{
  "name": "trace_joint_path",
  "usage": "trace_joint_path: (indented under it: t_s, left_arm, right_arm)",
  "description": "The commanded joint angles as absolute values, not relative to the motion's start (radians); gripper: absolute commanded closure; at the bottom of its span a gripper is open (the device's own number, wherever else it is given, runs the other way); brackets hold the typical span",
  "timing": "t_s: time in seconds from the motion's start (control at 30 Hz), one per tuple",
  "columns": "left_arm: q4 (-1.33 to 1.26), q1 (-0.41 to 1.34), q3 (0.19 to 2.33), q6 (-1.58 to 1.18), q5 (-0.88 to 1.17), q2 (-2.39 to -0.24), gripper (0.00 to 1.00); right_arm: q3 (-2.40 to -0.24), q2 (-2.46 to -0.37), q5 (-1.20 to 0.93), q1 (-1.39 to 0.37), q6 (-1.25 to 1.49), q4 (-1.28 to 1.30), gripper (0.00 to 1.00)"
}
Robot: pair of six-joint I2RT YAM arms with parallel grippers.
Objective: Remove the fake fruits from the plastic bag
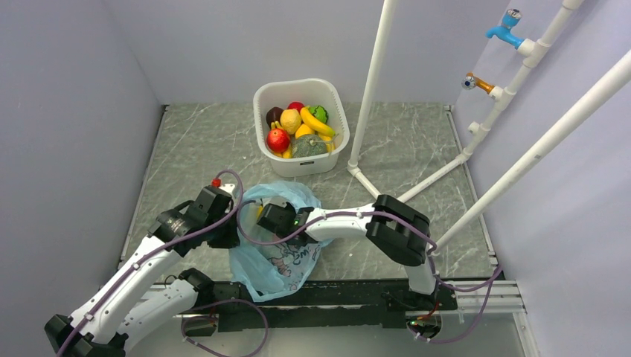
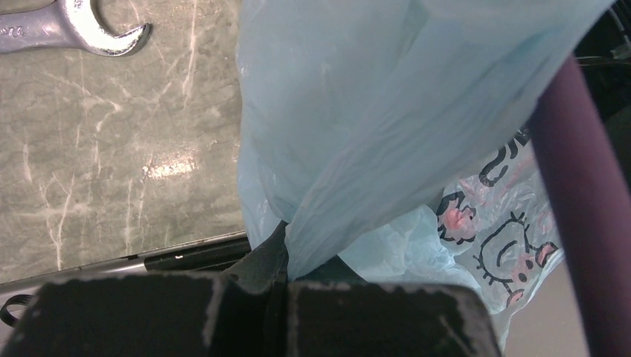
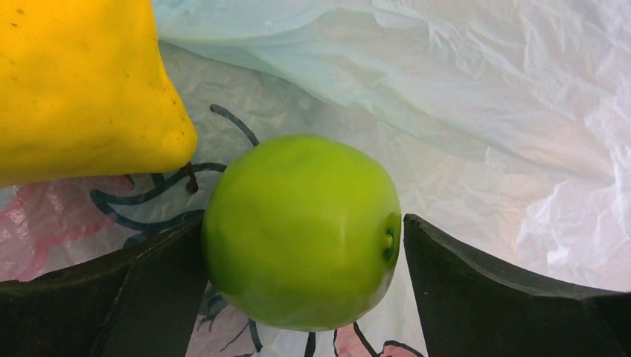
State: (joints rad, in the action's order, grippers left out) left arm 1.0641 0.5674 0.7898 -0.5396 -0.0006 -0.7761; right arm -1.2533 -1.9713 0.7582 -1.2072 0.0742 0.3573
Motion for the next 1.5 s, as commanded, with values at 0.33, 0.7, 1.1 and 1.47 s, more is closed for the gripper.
trace_joint_path:
  t_s: [0.33,0.7,1.1,1.47]
  left_arm:
    - [1.060,0.576,0.809,-0.542,0.030,-0.774,1.00]
    - [1.063,0.576,0.810,-0.547,0.023,-0.770,1.00]
    - [1.063,0.576,0.811,-0.546,0.023,-0.765,1.00]
    - [1.058,0.577,0.809,-0.548,0.021,-0.757,1.00]
  right_arm:
    - [-1.253,-1.948,0.687,-1.212,0.080,0.298,0.47]
    - [-1.101,-1.741,0.535,-1.256,0.079,0.199,0.81]
    - [-0.836,-1.426,0.076,-1.258,0.143,-0.034,0.95]
    - [-0.829,-1.311,-0.456,-1.243,0.279,-0.285,1.00]
